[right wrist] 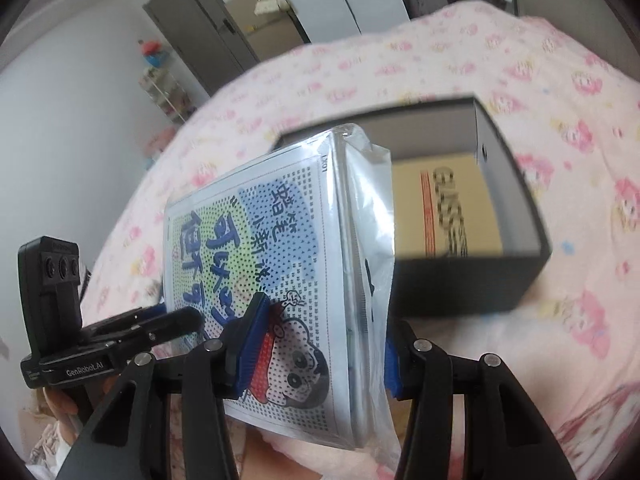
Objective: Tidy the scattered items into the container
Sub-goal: 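Carry the bead-art kit with the left gripper toward the black shoebox, then lower the bead-art kit into the shoebox and open the left gripper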
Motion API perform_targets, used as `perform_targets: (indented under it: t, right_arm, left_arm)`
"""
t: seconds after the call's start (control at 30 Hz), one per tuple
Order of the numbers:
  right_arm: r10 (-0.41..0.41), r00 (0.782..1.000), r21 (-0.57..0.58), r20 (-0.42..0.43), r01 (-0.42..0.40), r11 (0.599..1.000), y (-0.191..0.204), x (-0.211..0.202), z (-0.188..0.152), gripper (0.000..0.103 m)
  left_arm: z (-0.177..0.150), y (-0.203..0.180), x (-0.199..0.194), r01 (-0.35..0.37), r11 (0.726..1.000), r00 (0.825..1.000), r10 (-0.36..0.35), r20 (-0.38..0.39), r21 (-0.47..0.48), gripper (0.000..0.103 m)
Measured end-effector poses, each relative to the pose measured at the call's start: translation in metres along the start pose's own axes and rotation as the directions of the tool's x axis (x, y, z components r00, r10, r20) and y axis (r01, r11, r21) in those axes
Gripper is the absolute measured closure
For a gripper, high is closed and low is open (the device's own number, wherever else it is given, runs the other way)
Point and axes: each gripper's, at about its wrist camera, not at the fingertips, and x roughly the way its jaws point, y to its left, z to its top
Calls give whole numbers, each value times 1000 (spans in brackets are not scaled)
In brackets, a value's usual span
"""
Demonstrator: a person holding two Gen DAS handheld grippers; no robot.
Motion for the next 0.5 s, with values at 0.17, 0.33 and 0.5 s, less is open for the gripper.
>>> perform_targets:
  t: [0.17, 0.33, 0.5]
  right_arm:
    - [0, 999, -80, 46, 3, 997, 2, -6, 51, 58]
    - [-14, 997, -105, 70, 21, 994, -6, 8, 96, 58]
    - [-26, 1000, -71, 18, 27, 997, -34, 39, 112, 58]
  left_arm:
    - [49, -8, 1, -18, 1000, 998, 20, 61, -24, 49]
    - [92, -7, 29, -49, 997, 997, 53, 62, -63, 48]
    - [108, 3, 75, -68, 993, 997, 65, -36, -93, 48]
